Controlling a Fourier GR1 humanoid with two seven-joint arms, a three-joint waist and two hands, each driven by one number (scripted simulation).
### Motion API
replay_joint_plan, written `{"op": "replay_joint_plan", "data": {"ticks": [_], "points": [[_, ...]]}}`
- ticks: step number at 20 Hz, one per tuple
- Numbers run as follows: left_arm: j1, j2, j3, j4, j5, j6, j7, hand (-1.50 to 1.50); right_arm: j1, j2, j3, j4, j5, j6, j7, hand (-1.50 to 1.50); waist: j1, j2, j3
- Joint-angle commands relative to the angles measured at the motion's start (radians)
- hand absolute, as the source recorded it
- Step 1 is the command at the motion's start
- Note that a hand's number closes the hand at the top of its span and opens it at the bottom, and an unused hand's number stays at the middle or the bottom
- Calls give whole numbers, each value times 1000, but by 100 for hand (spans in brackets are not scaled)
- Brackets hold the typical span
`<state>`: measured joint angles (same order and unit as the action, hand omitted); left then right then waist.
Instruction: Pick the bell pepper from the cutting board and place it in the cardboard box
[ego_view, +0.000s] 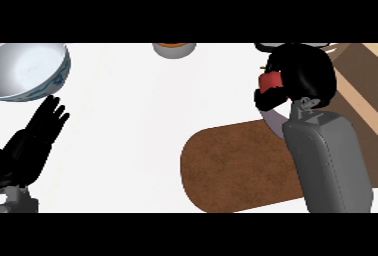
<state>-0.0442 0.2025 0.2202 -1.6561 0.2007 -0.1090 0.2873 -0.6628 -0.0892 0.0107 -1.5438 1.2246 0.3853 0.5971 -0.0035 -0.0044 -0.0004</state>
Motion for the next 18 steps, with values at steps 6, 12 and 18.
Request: {"op": "replay_joint_plan", "data": {"ticks": [6,12,18], "points": [[22,24,25,22,17,-44,-31,0,-135,-80,-112,-161,44,60,164,150,2,2,0],[36,-6,3,-1,-4,-25,-28,0,-159,-192,-209,-94,18,50,128,150,8,4,0],[-61,-6,6,58,-14,10,2,0,-91,-304,-262,81,-9,-35,-18,150,6,7,0]]}}
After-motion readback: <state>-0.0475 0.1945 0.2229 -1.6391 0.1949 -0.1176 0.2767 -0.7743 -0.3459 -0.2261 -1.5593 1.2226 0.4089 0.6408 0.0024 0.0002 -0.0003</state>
